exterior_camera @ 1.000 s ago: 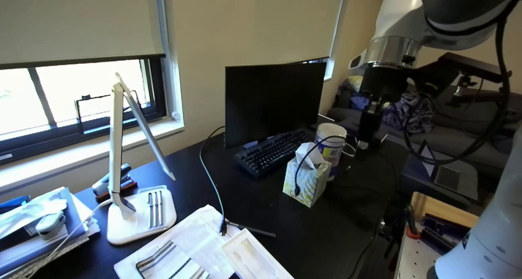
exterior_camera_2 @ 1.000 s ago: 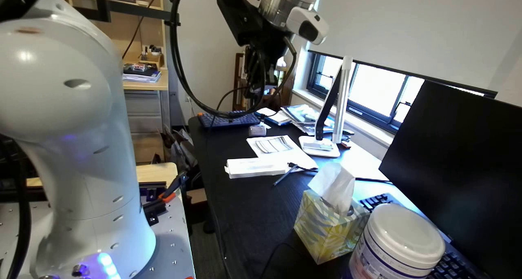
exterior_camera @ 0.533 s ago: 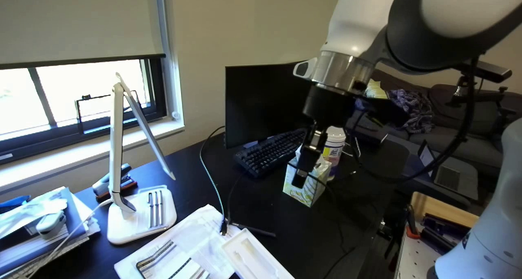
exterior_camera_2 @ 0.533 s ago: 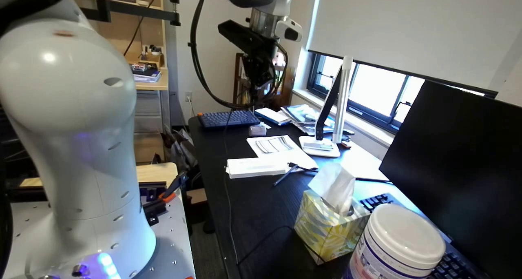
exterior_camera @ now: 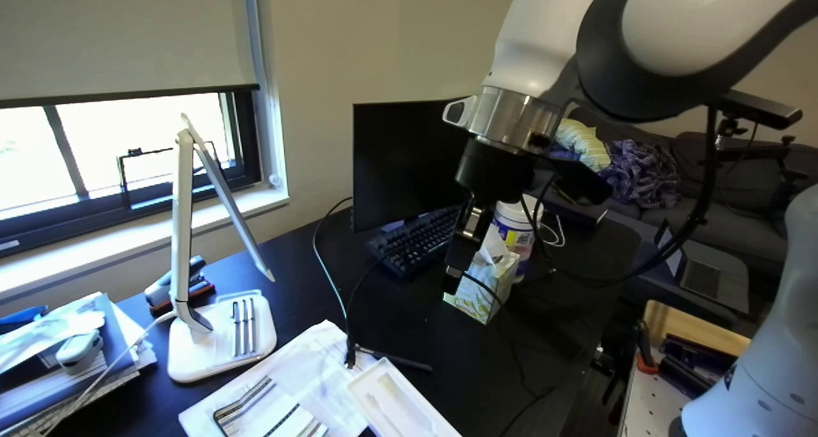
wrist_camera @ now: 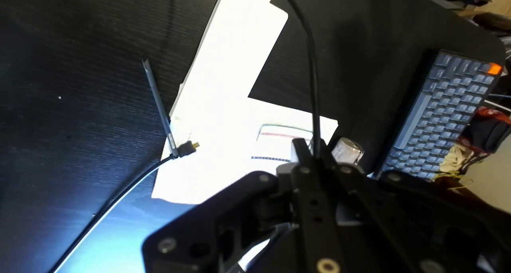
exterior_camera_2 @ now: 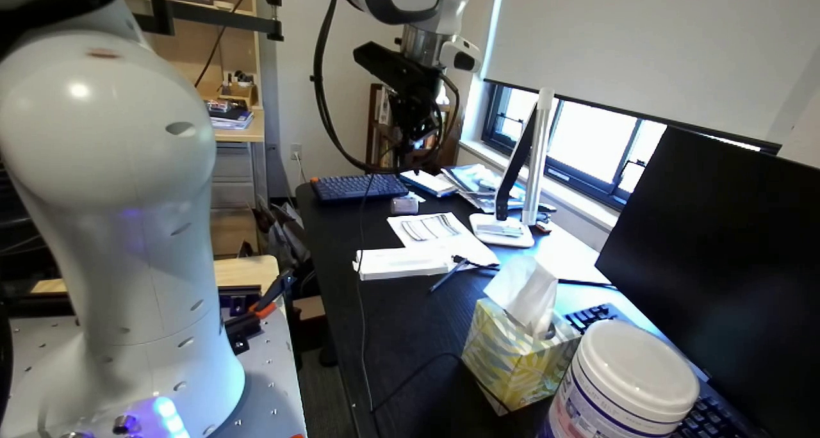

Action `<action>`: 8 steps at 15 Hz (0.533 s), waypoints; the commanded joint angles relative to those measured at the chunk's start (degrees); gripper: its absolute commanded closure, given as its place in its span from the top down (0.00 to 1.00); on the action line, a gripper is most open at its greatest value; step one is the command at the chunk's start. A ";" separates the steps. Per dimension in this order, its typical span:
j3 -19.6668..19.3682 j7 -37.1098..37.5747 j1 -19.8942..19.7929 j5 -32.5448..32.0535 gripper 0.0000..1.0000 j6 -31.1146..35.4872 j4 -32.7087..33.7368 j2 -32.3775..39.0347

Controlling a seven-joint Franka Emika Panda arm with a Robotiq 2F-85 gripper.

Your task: Move the black cable to the left

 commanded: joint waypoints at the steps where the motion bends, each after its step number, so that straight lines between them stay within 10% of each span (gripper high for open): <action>1: 2.12 3.33 -1.04 -3.76 0.01 13.48 -1.14 3.49; 8: 2.86 11.63 -2.68 -12.55 0.01 34.99 0.31 19.56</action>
